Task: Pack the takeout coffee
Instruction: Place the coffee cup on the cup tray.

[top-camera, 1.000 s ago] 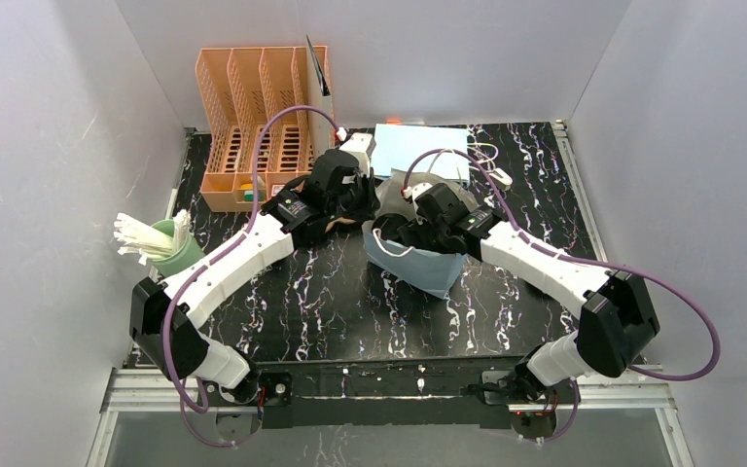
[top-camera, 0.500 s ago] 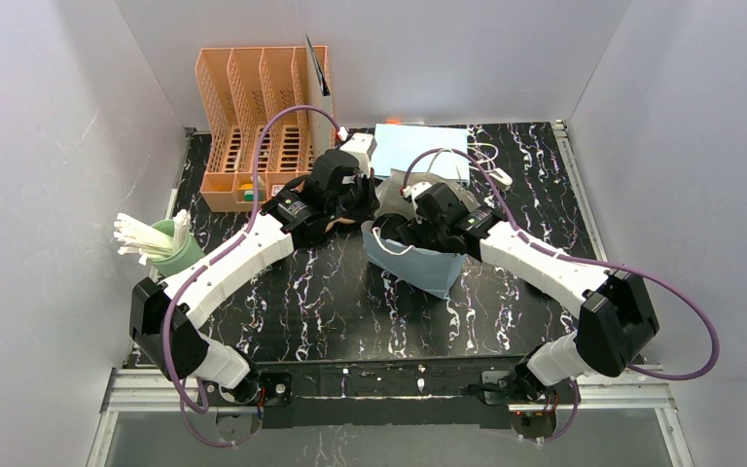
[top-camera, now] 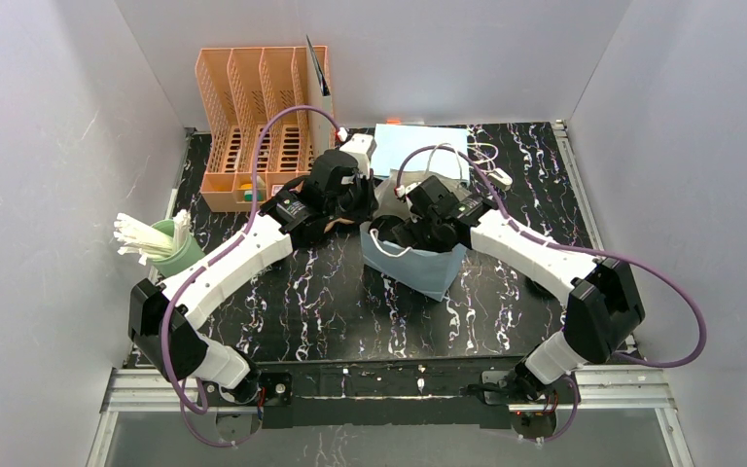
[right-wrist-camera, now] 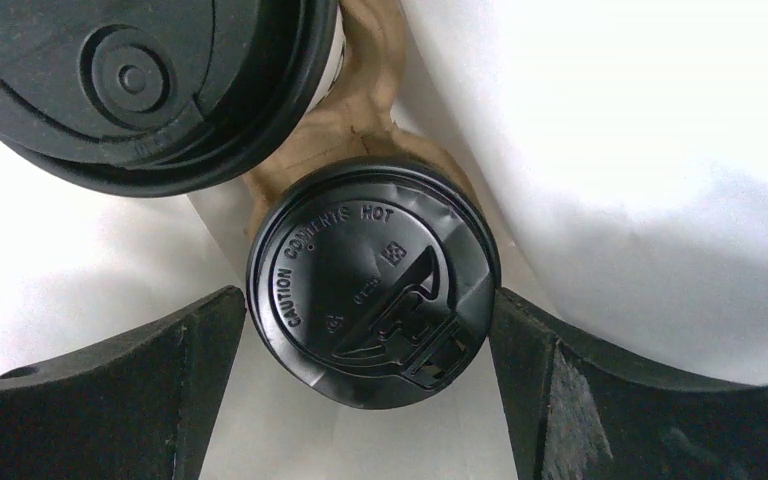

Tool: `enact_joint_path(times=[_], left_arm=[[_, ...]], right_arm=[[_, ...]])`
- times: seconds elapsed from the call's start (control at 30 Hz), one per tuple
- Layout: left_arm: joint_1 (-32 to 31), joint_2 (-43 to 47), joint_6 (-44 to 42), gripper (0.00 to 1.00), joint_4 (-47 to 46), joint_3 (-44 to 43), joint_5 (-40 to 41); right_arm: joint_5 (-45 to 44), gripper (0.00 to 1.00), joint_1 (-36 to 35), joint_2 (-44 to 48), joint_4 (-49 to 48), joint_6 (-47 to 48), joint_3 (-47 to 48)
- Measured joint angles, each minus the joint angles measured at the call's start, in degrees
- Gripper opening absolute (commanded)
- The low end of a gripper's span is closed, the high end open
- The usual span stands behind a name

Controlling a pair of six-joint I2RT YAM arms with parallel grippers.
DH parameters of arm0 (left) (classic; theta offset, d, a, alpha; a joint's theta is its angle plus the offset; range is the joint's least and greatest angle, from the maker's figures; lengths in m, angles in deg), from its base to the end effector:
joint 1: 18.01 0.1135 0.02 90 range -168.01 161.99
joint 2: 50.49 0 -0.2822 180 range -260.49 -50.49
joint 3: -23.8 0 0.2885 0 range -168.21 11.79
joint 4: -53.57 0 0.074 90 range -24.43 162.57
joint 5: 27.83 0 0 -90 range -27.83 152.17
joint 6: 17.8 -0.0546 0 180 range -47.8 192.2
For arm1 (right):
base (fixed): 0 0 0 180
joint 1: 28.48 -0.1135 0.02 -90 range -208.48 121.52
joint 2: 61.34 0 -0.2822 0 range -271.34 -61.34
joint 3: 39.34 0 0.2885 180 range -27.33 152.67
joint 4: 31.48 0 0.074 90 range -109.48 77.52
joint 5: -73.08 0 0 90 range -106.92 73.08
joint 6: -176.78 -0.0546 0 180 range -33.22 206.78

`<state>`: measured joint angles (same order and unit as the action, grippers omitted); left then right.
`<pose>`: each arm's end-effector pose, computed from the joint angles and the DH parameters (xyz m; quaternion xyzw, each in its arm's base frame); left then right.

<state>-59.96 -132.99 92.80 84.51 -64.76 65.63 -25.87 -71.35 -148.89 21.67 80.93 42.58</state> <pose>0.2897 -0.2560 0.3697 0.1401 0.8309 -0.2575 0.4730 0.2706 0.2396 0.2577 -0.2849 0.9172 0.0422 0.2754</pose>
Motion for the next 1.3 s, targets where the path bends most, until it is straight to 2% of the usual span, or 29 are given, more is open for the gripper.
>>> enact_joint_path(times=[0.43,1.3], left_arm=[[0.0,0.0,-1.14,0.0,0.35,0.04,-1.38],[0.0,-0.57,-2.78,0.0,0.31,-0.09,-3.85]], right_arm=[[2.03,0.98,-0.76,-0.02,9.94,-1.4,7.32],[0.63,0.98,-0.76,0.94,12.13,0.57,28.39]])
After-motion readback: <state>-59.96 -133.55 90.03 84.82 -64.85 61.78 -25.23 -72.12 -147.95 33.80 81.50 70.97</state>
